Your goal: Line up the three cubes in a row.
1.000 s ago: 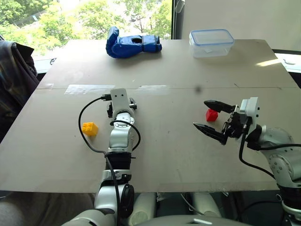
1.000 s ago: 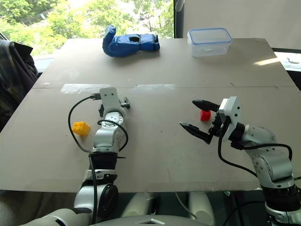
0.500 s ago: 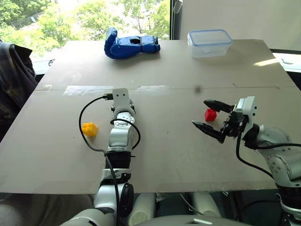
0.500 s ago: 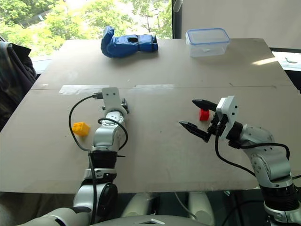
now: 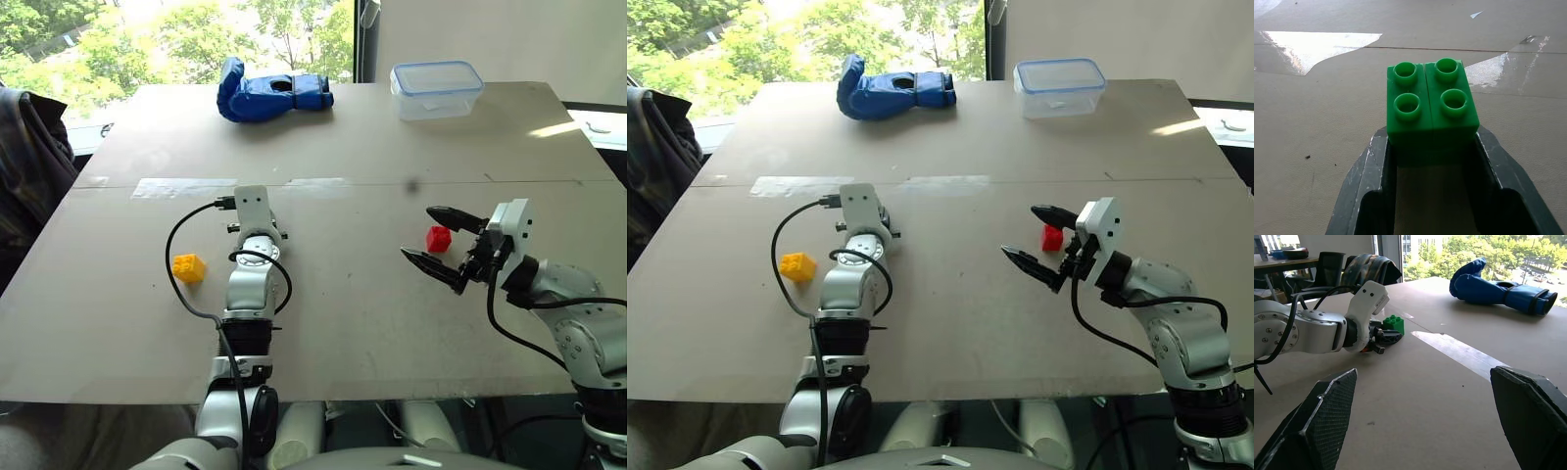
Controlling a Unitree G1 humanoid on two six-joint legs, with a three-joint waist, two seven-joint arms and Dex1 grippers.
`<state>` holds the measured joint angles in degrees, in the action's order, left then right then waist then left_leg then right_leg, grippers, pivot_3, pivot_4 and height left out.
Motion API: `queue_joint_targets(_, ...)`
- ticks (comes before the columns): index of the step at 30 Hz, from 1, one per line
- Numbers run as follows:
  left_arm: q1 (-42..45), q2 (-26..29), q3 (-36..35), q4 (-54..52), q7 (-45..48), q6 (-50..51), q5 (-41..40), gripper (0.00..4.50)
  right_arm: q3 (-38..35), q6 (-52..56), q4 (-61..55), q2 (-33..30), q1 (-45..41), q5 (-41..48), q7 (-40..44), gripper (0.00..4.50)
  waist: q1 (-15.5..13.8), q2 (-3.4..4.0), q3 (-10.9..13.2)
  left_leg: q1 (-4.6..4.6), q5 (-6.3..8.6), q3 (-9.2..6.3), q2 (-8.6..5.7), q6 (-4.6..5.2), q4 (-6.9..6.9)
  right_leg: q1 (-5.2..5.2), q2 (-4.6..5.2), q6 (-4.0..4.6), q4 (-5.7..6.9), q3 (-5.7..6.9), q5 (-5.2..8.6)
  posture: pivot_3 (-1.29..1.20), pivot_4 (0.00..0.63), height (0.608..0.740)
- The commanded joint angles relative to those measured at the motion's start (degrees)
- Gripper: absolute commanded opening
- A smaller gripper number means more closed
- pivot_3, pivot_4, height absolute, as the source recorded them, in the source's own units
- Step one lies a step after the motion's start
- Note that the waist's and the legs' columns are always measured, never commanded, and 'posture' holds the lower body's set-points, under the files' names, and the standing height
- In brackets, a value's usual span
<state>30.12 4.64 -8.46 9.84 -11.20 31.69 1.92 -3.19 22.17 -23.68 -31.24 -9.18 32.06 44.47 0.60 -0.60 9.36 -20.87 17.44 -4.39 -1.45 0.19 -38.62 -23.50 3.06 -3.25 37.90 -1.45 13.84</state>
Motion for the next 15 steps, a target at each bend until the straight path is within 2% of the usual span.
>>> queue_joint_targets(1,-0.34,2.77,3.24,0.33,15.24,-2.68,-5.51,1.28,-3.75,-1.32,0.06,-1.29,0.87,0.57,0.39,4.5,-0.16,0.0,0.0,-0.01,0.0,0.0,0.0,0.0,0.0,0.0,-0.01,0.0,0.0,0.01,0.0,0.0,0.15,0.74)
queue_joint_targets(3,0.16,5.9,6.61,-0.23,28.77,-5.5,-9.11,1.28,-5.62,-1.99,0.94,-2.11,1.69,1.3,1.54,4.5,-0.56,0.0,0.01,-0.06,0.0,-0.04,-0.02,0.0,-0.01,0.0,0.01,0.0,-0.02,0.06,0.0,0.0,0.15,0.74)
queue_joint_targets(7,4.18,13.87,17.33,4.47,55.16,-16.12,-9.2,1.28,-9.61,-5.0,4.5,-3.36,4.68,2.36,5.87,4.5,-0.84,-0.02,0.03,-0.2,-0.01,-0.12,-0.1,-0.01,-0.05,-0.02,0.0,0.01,-0.13,0.18,0.01,0.0,0.15,0.74)
queue_joint_targets(11,9.89,15.09,20.3,12.63,69.56,-22.46,-11.44,1.28,-11.52,-9.3,7.77,-3.36,7.18,1.7,9.2,4.5,-0.79,0.0,0.03,-0.21,-0.01,-0.08,-0.17,-0.01,-0.05,-0.02,-0.03,0.02,-0.18,0.17,0.01,0.0,0.15,0.74)
queue_joint_targets(15,18.75,14.9,24.71,26.34,80.76,-31.91,-7.52,1.28,-12.71,-13.45,8.16,-2.85,11.99,0.73,10.91,4.5,-0.09,-0.01,0.05,-0.2,0.0,-0.04,-0.19,0.02,-0.06,0.0,-0.06,0.01,-0.14,0.18,0.01,0.0,0.15,0.74)
